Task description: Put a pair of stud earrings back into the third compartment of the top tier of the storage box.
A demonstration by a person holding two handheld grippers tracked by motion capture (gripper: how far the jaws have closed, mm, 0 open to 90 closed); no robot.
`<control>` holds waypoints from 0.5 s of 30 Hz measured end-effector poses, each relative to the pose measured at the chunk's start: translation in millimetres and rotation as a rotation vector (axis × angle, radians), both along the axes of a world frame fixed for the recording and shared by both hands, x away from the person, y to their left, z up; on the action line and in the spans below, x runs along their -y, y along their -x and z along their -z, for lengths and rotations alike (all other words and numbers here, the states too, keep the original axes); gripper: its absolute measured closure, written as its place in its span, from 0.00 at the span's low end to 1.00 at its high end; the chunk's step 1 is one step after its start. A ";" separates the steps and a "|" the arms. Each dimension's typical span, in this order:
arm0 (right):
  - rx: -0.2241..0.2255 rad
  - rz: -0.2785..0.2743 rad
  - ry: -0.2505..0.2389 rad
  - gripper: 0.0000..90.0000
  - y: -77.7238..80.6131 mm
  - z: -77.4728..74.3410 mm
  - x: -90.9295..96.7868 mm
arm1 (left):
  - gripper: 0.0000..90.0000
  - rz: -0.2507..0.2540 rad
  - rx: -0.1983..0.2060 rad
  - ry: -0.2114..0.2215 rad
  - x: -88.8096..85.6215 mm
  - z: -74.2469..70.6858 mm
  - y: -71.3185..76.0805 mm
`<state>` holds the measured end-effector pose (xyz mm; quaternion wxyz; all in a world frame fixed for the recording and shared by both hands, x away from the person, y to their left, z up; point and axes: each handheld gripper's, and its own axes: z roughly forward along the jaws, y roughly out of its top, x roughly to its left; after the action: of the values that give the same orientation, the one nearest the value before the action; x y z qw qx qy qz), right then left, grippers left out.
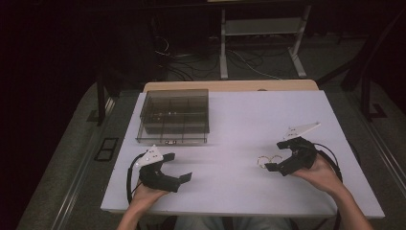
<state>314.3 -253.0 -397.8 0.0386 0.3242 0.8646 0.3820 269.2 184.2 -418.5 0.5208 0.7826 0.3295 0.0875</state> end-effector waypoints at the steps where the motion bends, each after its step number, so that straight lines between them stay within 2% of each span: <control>1: 0.001 -0.004 0.004 0.00 -0.8 1.2 -1.3 | 0.00 0.000 0.000 -0.001 -0.1 0.0 -0.1; 15: -0.014 -0.068 0.025 0.00 -7.6 16.7 -13.0 | 0.00 0.011 0.000 -0.004 0.7 0.8 1.0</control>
<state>321.9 -240.0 -414.5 0.0235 0.2970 0.8800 0.3700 268.2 183.6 -419.4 0.5196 0.7855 0.3251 0.0853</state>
